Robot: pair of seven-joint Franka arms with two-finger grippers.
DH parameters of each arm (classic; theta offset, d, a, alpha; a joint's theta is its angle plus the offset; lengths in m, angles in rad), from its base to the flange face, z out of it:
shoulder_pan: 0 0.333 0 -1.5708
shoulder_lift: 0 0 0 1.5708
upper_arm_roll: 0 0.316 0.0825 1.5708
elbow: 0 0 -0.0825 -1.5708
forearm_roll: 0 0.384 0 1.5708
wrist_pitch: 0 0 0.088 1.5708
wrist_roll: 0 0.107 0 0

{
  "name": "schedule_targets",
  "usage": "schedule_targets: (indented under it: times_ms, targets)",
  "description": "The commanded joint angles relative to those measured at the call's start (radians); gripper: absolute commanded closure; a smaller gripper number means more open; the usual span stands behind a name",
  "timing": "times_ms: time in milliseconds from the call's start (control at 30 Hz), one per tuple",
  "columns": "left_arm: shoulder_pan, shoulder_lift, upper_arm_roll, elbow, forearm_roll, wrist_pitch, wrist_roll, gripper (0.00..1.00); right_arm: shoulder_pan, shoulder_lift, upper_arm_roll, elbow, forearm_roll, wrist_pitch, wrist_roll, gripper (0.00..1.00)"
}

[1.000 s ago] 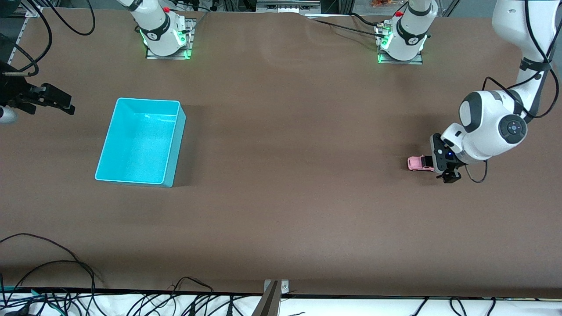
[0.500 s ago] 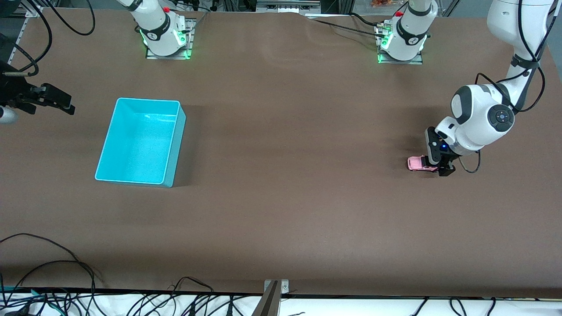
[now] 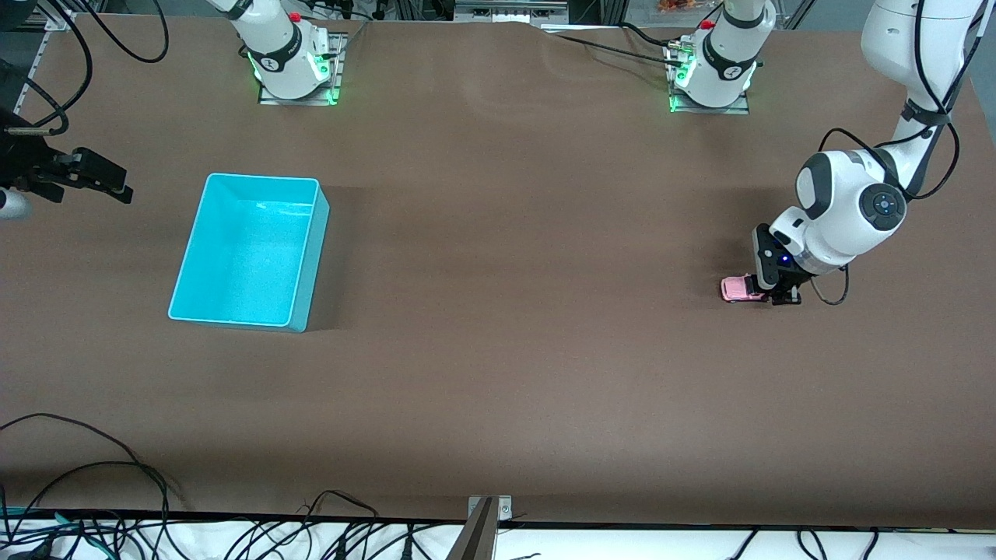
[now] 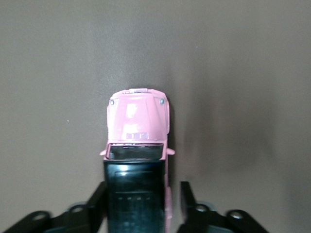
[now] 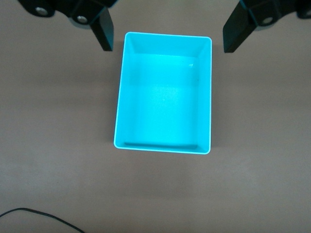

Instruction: Wind and store pink jeep toy

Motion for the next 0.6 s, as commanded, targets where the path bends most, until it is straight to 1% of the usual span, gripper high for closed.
schedule_targets:
  times_ms: [0, 67, 133, 167, 367, 433, 567]
  targets:
    - [0.001, 0.021, -0.001, 0.001, 0.02, 0.014, 0.016, 0.73, -0.004, -0.015, -0.002, -0.018, 0.018, 0.01, -0.009, 0.0]
    - [0.0, 0.021, -0.001, 0.003, 0.02, 0.014, 0.016, 0.77, -0.004, -0.015, -0.002, -0.018, 0.018, 0.01, -0.009, 0.0]
    - [-0.003, 0.022, -0.002, 0.007, 0.02, 0.014, 0.016, 0.78, -0.004, -0.015, -0.002, -0.018, 0.018, 0.01, -0.009, 0.0]
    - [-0.006, 0.024, -0.002, 0.007, 0.02, 0.014, 0.016, 0.8, -0.004, -0.015, -0.002, -0.018, 0.018, 0.01, -0.009, 0.0]
    - [-0.008, 0.035, -0.002, 0.009, 0.02, 0.014, 0.017, 0.81, -0.004, -0.015, -0.002, -0.018, 0.018, 0.01, -0.009, 0.0]
    - [-0.006, 0.042, -0.001, 0.009, 0.022, 0.014, 0.017, 0.83, -0.004, -0.015, -0.002, -0.018, 0.018, 0.01, -0.009, 0.0]
    - [0.008, 0.067, 0.001, 0.027, 0.022, 0.012, 0.053, 0.84, -0.004, -0.015, -0.002, -0.018, 0.018, 0.01, -0.009, 0.0]
